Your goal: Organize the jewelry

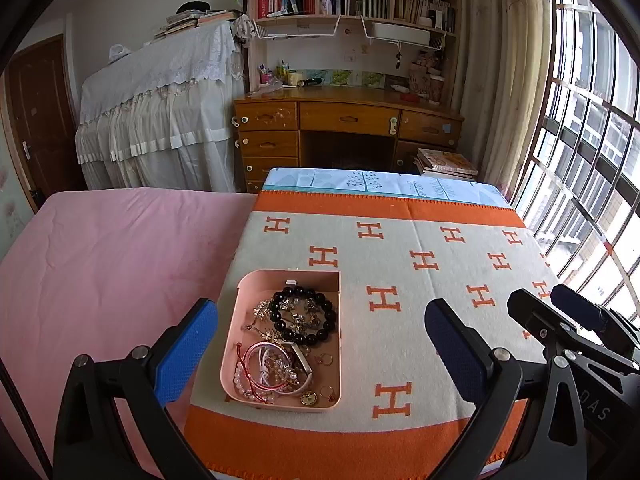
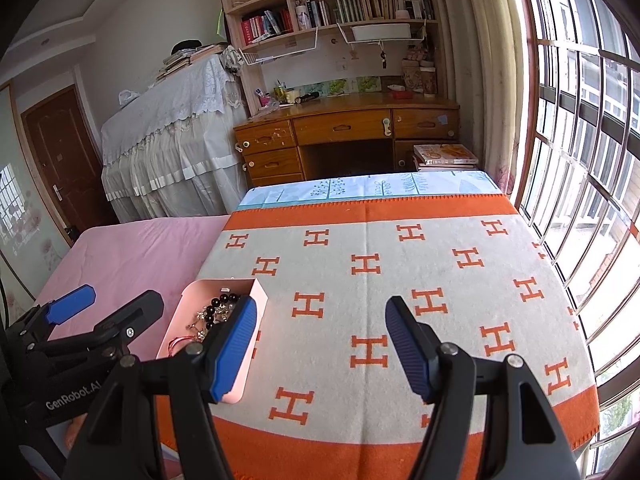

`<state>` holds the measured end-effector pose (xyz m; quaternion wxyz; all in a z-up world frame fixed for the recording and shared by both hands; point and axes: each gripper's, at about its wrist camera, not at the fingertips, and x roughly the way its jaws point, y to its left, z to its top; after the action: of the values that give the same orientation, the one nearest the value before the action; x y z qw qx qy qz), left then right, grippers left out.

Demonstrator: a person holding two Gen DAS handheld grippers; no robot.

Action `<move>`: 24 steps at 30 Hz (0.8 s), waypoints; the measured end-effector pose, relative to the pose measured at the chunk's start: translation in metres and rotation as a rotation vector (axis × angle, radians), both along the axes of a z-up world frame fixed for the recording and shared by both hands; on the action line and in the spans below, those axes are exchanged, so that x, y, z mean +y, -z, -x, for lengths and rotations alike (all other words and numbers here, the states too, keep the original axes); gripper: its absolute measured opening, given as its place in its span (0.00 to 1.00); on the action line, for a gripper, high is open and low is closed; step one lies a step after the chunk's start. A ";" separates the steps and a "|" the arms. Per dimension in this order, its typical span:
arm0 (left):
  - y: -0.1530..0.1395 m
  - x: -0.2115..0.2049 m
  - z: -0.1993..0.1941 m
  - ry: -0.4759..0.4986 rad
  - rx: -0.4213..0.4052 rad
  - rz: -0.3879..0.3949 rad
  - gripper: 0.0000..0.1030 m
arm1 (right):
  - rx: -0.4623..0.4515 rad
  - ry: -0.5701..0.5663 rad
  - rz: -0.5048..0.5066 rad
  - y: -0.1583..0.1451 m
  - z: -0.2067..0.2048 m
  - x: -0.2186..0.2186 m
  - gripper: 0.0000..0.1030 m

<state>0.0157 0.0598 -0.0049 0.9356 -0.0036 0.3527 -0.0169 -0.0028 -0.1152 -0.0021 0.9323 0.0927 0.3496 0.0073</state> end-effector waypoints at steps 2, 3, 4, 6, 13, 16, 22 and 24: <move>0.000 0.000 0.000 -0.001 0.001 -0.001 0.99 | 0.001 -0.001 0.000 0.001 -0.001 0.001 0.65; 0.000 0.000 0.000 -0.001 0.001 -0.001 0.99 | 0.002 -0.002 0.000 0.001 -0.001 0.002 0.65; 0.000 0.000 0.000 -0.001 0.003 0.000 0.99 | 0.001 -0.002 0.001 0.001 -0.001 0.001 0.65; 0.002 0.000 0.000 -0.001 0.006 0.003 0.99 | 0.002 -0.002 0.000 0.001 -0.001 0.001 0.65; 0.005 0.000 0.001 0.002 0.014 0.009 0.99 | 0.003 -0.001 0.000 0.000 -0.001 0.001 0.65; 0.006 -0.001 0.002 0.001 0.015 0.009 0.99 | 0.002 -0.001 0.000 0.000 -0.001 0.001 0.65; 0.005 0.000 0.001 0.001 0.015 0.009 0.99 | 0.001 -0.001 -0.001 0.000 -0.001 0.001 0.65; 0.005 0.000 0.001 0.002 0.014 0.009 0.99 | 0.001 -0.001 -0.001 -0.001 -0.001 0.000 0.65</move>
<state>0.0142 0.0600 -0.0098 0.9330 -0.0076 0.3593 -0.0193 -0.0013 -0.1147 -0.0014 0.9321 0.0929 0.3501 0.0077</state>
